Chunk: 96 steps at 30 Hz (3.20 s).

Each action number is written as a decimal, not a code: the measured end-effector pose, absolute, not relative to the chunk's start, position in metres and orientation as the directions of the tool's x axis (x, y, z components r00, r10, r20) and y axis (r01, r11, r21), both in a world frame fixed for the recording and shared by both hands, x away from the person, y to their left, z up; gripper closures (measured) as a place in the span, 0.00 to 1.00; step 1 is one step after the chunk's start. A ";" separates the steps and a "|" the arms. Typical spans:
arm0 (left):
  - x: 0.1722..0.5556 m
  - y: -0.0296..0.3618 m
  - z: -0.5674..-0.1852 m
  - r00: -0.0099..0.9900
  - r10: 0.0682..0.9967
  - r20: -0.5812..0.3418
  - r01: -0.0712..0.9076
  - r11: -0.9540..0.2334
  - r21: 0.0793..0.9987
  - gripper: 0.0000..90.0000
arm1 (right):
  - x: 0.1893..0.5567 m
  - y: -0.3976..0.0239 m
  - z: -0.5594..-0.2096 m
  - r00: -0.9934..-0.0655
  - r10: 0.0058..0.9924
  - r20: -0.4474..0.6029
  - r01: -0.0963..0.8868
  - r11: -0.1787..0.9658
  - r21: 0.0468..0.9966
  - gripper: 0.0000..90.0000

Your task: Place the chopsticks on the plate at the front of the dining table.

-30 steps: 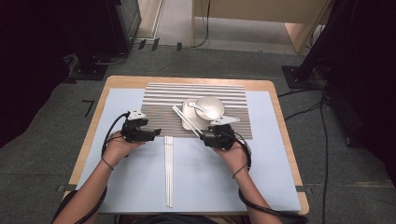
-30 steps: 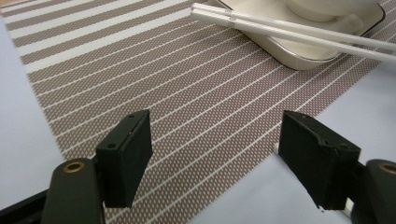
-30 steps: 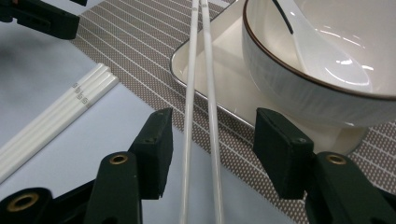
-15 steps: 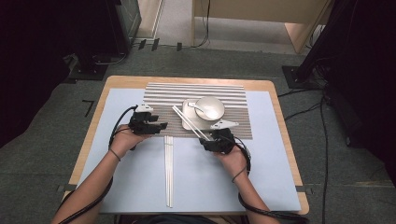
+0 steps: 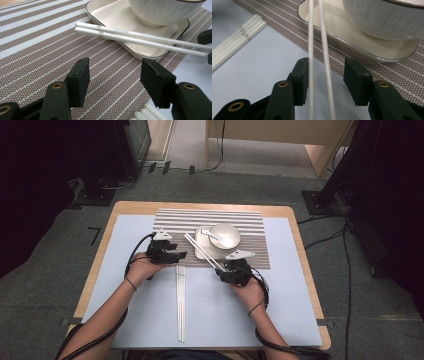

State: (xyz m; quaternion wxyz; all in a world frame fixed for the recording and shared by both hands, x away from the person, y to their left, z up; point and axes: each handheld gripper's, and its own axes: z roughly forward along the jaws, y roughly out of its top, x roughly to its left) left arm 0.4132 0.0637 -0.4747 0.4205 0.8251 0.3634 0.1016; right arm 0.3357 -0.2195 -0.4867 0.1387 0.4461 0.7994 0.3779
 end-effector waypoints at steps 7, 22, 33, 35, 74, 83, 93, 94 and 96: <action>0.414 0.053 -0.476 0.725 0.673 -0.143 0.510 -0.386 0.769 0.46 | 0.334 -0.216 -0.486 -0.563 0.818 0.114 0.609 0.318 0.726 0.79; 0.421 0.035 -0.480 0.733 0.670 -0.122 0.491 -0.396 0.776 0.45 | 0.343 -0.202 -0.485 -0.537 0.834 0.124 0.628 0.297 0.719 0.89; 0.426 0.033 -0.481 0.726 0.678 -0.116 0.487 -0.388 0.783 0.43 | 0.355 -0.189 -0.486 -0.500 0.855 0.139 0.643 0.259 0.721 0.90; 0.427 0.033 -0.481 0.723 0.681 -0.115 0.488 -0.386 0.783 0.43 | 0.357 -0.185 -0.486 -0.496 0.858 0.133 0.642 0.259 0.722 0.90; 0.431 0.019 -0.489 0.717 0.689 -0.101 0.487 -0.391 0.781 0.42 | 0.334 -0.197 -0.485 -0.472 0.870 0.140 0.679 0.257 0.687 0.91; 0.433 0.013 -0.491 0.714 0.695 -0.085 0.479 -0.396 0.784 0.42 | 0.338 -0.188 -0.483 -0.476 0.867 0.149 0.672 0.249 0.697 0.90; 0.437 0.010 -0.492 0.715 0.696 -0.063 0.471 -0.414 0.779 0.42 | 0.343 -0.178 -0.485 -0.483 0.860 0.166 0.673 0.243 0.699 0.81; 0.437 0.010 -0.492 0.714 0.697 -0.062 0.471 -0.413 0.779 0.42 | 0.343 -0.177 -0.485 -0.486 0.858 0.165 0.671 0.245 0.700 0.79; 0.437 0.009 -0.492 0.714 0.697 -0.061 0.470 -0.413 0.780 0.42 | 0.343 -0.175 -0.485 -0.491 0.855 0.167 0.669 0.247 0.701 0.75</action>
